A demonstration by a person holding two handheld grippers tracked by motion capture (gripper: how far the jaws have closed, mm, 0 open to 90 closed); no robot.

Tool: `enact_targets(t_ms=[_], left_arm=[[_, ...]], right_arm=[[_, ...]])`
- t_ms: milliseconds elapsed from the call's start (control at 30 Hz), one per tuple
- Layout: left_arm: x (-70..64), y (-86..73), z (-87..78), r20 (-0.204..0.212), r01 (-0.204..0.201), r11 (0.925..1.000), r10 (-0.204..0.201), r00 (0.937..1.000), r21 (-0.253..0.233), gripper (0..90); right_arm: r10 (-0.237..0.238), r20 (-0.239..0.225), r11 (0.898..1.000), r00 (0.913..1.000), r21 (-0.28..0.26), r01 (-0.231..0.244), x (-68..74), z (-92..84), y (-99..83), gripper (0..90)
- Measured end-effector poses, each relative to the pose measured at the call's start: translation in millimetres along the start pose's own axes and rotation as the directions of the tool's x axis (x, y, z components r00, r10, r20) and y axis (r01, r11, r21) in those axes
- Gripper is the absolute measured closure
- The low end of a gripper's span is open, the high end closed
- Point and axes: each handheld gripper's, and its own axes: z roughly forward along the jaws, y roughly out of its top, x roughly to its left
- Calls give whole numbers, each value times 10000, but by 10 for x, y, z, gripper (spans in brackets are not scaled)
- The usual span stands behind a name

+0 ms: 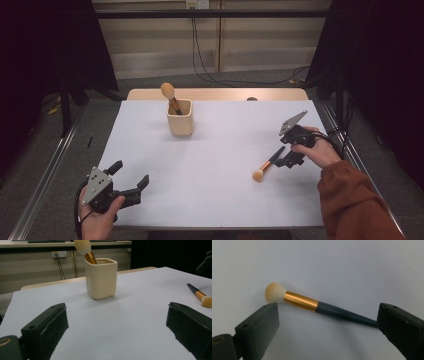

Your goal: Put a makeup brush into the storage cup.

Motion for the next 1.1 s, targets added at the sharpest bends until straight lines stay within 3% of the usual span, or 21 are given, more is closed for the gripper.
enact_targets(t_ms=[133, 267, 467, 567, 700, 767, 900, 1100], left_arm=[[-3, 1, 6, 6, -41, 10000, 41, 10000, 40, 37], [-12, 4, 10, 64, -200, 9998, 199, 9998, 82, 37], [-16, -1, 13, 112, -163, 9998, 162, 9998, 76, 37], [-15, -7, 18, 85, -135, 9998, 134, 9999, 127, 37], [-19, -9, 16, 89, -125, 9998, 123, 9999, 124, 37], [-17, -9, 14, 103, -171, 9998, 170, 9998, 131, 37], [-12, -12, 7, 111, -223, 9996, 221, 9997, 182, 37], [-17, -15, 12, 111, -215, 9995, 212, 9997, 227, 37]], right_arm=[[-435, -259, 9987, 9987, 262, 442, -10, 17, 42, 45], [-554, -450, 9943, 9975, 889, 592, -8, 67, 86, 64], [-838, -701, 9859, 9940, 1389, 929, -3, 135, 130, 65], [-1055, -818, 9813, 9911, 1526, 1171, -5, 177, 149, 64], [-1301, -628, 9759, 9895, 1684, 1390, -28, 257, 182, 62], [-1256, -935, 9753, 9877, 1705, 1402, -34, 285, 186, 58], [-1597, -944, 9589, 9826, 2215, 1772, -39, 374, 164, 68], [-2054, -1044, 9413, 9731, 2510, 2256, -28, 463, 181, 62]])
